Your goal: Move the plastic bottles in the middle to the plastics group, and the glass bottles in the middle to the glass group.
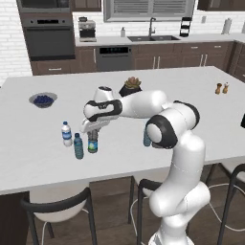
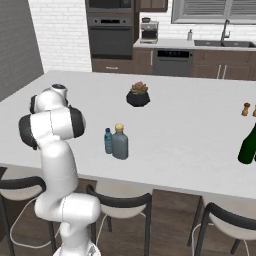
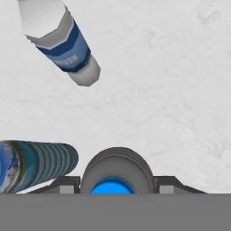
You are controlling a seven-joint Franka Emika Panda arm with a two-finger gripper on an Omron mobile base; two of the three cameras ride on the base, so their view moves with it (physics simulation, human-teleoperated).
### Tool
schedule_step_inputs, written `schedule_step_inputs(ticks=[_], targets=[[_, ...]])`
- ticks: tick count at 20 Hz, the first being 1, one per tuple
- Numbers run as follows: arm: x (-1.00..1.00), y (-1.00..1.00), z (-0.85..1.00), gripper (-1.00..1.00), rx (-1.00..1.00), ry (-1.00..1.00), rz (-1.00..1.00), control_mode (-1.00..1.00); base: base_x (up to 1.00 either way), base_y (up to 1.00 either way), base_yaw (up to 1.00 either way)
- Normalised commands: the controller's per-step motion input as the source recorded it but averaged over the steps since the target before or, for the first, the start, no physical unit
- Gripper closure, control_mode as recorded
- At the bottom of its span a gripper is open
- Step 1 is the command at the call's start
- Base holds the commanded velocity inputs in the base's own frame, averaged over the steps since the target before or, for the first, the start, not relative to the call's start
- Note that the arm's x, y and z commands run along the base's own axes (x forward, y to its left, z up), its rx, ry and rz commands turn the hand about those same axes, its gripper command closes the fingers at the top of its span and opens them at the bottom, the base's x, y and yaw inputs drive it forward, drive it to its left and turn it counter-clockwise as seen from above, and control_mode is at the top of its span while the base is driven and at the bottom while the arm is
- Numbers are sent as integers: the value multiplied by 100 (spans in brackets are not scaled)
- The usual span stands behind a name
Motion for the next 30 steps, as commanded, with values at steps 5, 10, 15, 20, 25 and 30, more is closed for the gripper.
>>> schedule_step_inputs(ticks=[5,10,15,20,25,30], targets=[[-2,22,-52,100,0,-4,0,-100,0,0,0],[-11,9,-46,100,0,-10,0,-100,0,0,0],[-32,0,-47,-100,0,-13,0,-100,0,0,0],[-13,-1,-14,-100,0,-18,0,-100,0,0,0],[0,0,20,-100,0,-3,-1,-100,0,0,0],[0,0,51,-100,5,0,-6,-100,0,0,0]])
